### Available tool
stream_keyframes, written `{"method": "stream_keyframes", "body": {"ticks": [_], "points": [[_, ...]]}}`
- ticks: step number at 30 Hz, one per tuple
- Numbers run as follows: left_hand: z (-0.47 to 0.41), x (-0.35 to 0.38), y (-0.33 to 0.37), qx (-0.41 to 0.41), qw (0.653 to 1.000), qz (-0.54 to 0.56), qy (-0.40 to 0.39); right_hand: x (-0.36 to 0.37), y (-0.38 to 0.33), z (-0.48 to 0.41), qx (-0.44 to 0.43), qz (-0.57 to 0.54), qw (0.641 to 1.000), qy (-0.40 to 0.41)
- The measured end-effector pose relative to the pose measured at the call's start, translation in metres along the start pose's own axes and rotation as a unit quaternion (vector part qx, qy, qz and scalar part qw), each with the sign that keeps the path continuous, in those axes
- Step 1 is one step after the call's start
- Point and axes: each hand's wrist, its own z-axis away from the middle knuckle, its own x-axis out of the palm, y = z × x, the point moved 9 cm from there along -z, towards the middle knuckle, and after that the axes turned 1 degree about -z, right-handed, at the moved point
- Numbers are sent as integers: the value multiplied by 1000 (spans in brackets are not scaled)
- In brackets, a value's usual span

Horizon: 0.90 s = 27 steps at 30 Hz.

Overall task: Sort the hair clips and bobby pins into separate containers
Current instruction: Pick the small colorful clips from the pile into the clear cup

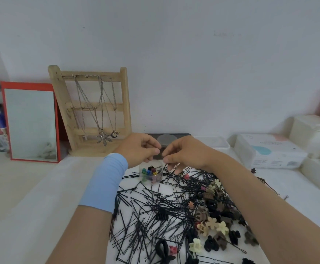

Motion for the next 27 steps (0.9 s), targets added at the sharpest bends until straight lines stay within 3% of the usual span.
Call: {"method": "stream_keyframes", "body": {"ticks": [7, 12, 19, 24, 27], "points": [[1, -13, -2, 14, 999, 19, 30, 20, -5, -14, 27, -50, 998, 1], [3, -7, -19, -38, 999, -2, -33, 11, -2, -20, 33, -164, 983, 76], [6, -10, -21, -66, 992, 109, -3, 3, 1, -18, 37, -155, 981, 108], [9, -4, -14, -37, 995, 94, -12, 3, 5, -9, 80, -106, 990, 56], [10, 1, -14, -43, 993, 105, -15, -3, 6, -7, 74, -156, 982, 81]]}}
